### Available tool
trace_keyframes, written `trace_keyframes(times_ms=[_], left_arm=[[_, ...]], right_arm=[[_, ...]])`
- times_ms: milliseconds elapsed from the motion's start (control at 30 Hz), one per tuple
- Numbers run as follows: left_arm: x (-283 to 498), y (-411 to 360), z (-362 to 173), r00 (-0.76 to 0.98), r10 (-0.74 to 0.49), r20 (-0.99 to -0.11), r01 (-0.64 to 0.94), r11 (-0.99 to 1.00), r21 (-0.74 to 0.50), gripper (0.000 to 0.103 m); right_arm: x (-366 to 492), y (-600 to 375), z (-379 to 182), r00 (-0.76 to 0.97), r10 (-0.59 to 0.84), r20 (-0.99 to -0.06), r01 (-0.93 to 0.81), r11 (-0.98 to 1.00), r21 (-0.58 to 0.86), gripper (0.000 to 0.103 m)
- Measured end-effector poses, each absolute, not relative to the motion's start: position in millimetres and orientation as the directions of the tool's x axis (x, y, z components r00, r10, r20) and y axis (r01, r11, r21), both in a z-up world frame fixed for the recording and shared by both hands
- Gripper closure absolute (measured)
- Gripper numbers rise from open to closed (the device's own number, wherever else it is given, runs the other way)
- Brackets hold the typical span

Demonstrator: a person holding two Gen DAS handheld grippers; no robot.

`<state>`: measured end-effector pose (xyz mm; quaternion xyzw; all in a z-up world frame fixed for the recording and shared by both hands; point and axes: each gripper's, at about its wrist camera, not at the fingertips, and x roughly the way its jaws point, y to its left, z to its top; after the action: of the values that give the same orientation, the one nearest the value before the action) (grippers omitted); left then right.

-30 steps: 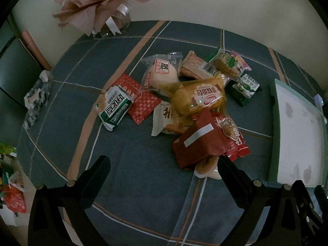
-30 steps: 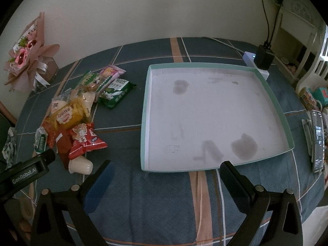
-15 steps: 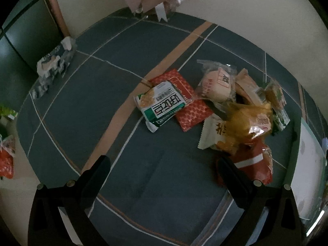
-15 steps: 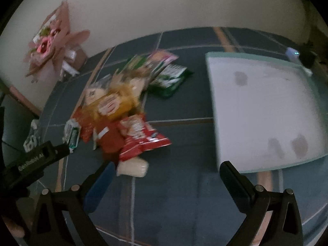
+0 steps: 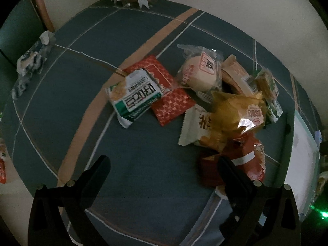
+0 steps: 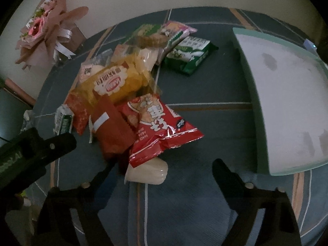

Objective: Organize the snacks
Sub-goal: 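Grasp the red box with the left gripper while the right grasps the pudding cup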

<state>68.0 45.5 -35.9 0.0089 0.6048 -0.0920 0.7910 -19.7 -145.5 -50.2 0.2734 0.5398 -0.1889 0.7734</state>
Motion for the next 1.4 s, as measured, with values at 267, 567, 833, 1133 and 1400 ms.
trace_keyframes(times_ms=[267,567,833,1133,1400], left_arm=[[69.9,41.4,-37.5,0.233,-0.222,-0.947,0.149,0.970,-0.191,0.000],[64.6,21.0,-47.1,0.182,-0.295,-0.938,0.147,0.951,-0.271,0.000],[61.7,-6.1,-71.8,0.113,-0.346,-0.931,0.133,0.934,-0.331,0.004],[61.6,-21.0,-85.2,0.099,-0.343,-0.934,0.119,0.936,-0.331,0.037],[60.2,3.3,-63.6,0.107,-0.321,-0.941,0.118,0.944,-0.309,0.039]], right_arm=[[-24.5,-150.9,-51.3,0.357,0.044,-0.933,0.584,0.769,0.260,0.050],[-44.5,-158.7,-45.2,0.329,0.034,-0.944,0.567,0.792,0.227,0.053],[-68.0,-169.9,-39.8,0.313,0.033,-0.949,0.562,0.799,0.213,0.053],[-73.6,-170.6,-38.0,0.303,0.034,-0.952,0.558,0.803,0.207,0.053],[-71.1,-163.5,-28.3,0.306,0.031,-0.952,0.540,0.817,0.200,0.063]])
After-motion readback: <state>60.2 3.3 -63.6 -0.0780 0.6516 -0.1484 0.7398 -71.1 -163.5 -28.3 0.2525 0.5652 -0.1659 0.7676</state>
